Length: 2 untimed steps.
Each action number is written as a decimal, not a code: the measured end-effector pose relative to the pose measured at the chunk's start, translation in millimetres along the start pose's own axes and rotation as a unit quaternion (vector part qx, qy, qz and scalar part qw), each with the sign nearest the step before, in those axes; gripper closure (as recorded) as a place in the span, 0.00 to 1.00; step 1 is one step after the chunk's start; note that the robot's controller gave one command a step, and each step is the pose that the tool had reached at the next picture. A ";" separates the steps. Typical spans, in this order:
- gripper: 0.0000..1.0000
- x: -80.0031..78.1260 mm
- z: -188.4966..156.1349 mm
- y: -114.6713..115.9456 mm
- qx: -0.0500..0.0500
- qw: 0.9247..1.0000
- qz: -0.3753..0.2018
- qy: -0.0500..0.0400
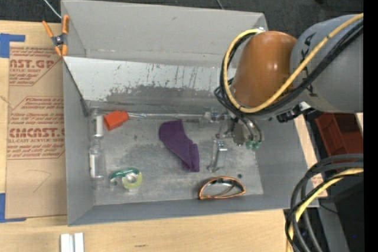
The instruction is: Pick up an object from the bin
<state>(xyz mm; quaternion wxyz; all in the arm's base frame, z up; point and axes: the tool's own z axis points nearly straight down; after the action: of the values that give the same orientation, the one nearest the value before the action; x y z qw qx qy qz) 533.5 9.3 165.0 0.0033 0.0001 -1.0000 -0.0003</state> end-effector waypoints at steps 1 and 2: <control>0.00 0.0 -1.8 0.0 0.000 1.000 0.000 -0.001; 0.00 -37.7 48.1 21.1 0.000 1.000 -0.023 0.000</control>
Offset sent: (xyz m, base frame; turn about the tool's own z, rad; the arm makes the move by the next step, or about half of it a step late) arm 0.0378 0.0204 -0.0468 -0.0447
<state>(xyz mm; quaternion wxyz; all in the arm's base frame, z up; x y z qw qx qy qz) 570.9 30.5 116.7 0.0034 0.0228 -0.9997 -0.0005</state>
